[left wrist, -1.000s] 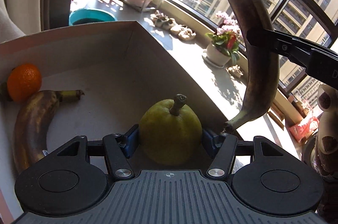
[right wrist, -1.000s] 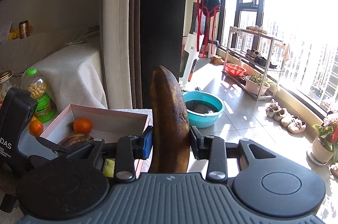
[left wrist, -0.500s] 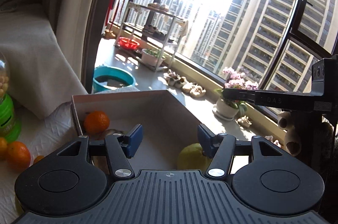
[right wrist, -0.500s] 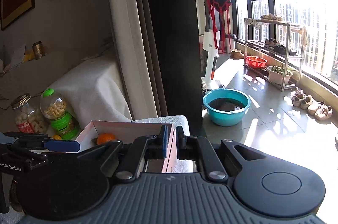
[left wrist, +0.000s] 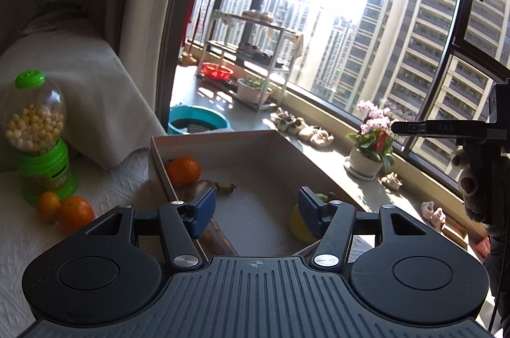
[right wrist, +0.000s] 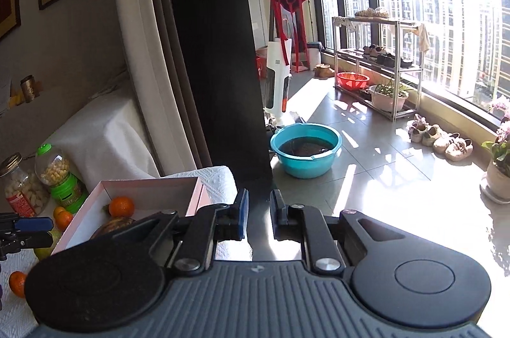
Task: Organize fruits
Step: 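Withdraw both grippers from the pink box back over the table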
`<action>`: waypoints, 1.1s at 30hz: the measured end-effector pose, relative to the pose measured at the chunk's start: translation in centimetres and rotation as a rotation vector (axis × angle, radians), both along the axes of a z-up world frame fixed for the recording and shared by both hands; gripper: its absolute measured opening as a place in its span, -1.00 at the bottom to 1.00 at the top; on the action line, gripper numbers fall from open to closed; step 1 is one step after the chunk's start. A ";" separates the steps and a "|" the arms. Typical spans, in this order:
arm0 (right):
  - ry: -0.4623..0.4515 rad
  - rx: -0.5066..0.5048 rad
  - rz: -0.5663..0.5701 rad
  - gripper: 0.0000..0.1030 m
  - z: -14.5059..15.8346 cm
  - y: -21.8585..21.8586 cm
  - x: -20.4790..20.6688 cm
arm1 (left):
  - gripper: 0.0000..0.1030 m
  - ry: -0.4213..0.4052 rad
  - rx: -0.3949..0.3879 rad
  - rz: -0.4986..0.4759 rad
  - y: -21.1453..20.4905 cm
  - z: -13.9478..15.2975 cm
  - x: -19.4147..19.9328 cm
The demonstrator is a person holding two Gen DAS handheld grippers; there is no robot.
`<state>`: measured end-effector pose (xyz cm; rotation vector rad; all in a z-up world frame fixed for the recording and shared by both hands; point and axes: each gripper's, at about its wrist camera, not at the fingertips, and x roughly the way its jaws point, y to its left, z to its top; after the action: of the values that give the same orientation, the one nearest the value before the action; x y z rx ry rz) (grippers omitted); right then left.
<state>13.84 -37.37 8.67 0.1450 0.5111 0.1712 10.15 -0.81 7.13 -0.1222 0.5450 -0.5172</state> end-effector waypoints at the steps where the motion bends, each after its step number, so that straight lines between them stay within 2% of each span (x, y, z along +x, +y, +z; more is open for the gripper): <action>1: -0.007 0.014 -0.030 -0.62 0.2 -1.3 -0.4 | 0.22 -0.009 0.010 0.005 0.2 0.1 -0.4; 3: -0.020 0.011 -0.070 -0.52 0.4 -2.6 -1.1 | 0.22 -0.017 0.040 0.020 0.6 0.1 -1.1; 8: -0.017 0.019 -0.085 -0.45 0.4 -3.5 -2.5 | 0.22 0.016 0.108 0.083 1.9 -0.8 -2.1; 13: 0.002 0.049 -0.050 -0.36 0.0 -1.8 -3.0 | 0.22 0.031 0.142 0.170 4.3 -1.9 -4.0; 16: 0.019 0.037 -0.012 -0.20 -0.5 0.6 -3.4 | 0.22 0.048 0.145 0.220 6.0 -2.2 -5.1; 17: 0.027 0.019 0.001 -0.14 -0.8 1.7 -3.5 | 0.22 0.054 0.147 0.238 6.6 -2.4 -5.6; 21: 0.044 -0.087 0.090 -0.11 -2.0 7.7 -4.3 | 0.22 0.070 0.156 0.310 8.4 -3.0 -7.0; 24: 0.042 -0.144 0.211 -0.06 -2.6 13.1 -5.6 | 0.22 0.073 0.135 0.349 9.7 -3.2 -8.4; 26: 0.059 -0.137 0.308 0.05 -3.0 16.4 -6.4 | 0.22 0.083 0.108 0.375 10.6 -3.4 -8.9; 29: 0.107 -0.134 0.464 0.08 -4.5 22.2 -8.0 | 0.21 0.091 0.062 0.406 11.7 -3.7 -9.4; 33: 0.102 -0.182 0.570 0.08 -6.2 27.9 -9.7 | 0.22 0.104 0.043 0.382 12.0 -4.3 -10.3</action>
<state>4.17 -9.45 2.50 -0.1753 0.6581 0.6743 -0.11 11.16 2.83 -0.2079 0.6164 -0.1269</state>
